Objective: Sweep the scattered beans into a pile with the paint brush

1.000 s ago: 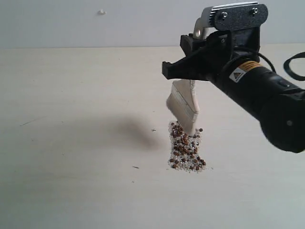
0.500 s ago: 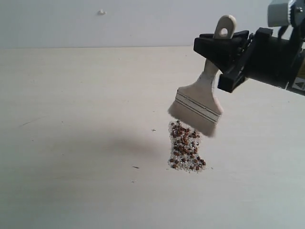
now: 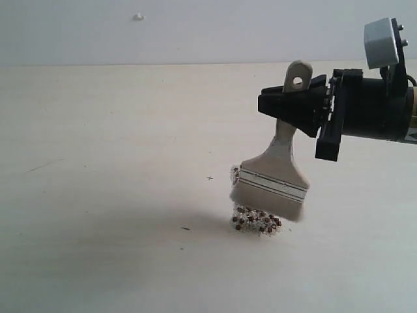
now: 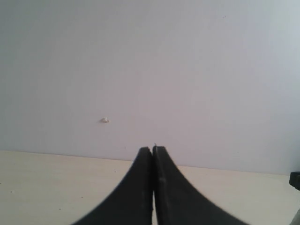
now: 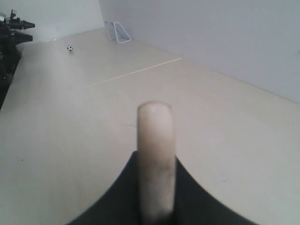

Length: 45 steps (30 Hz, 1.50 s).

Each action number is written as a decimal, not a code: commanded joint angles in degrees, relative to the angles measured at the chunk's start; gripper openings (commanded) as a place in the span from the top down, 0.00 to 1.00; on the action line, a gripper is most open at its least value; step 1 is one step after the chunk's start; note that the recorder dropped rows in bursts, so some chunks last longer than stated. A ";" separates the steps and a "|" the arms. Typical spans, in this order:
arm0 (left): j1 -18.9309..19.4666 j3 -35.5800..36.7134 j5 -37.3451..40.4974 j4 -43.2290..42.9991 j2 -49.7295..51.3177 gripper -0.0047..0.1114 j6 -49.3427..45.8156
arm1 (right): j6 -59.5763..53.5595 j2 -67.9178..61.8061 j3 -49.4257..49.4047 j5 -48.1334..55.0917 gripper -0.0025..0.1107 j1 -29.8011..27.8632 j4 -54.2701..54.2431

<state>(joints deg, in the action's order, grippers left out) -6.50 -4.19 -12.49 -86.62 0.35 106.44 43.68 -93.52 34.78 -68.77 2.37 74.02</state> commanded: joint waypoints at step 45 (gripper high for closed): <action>0.05 0.29 0.15 -0.23 -0.35 0.96 0.16 | 3.21 -11.49 10.83 -1.20 0.98 7.38 23.41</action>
<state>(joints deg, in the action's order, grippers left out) -6.50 -4.19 -12.49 -86.62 0.35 106.44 49.60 -103.26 45.52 -70.62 10.85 97.40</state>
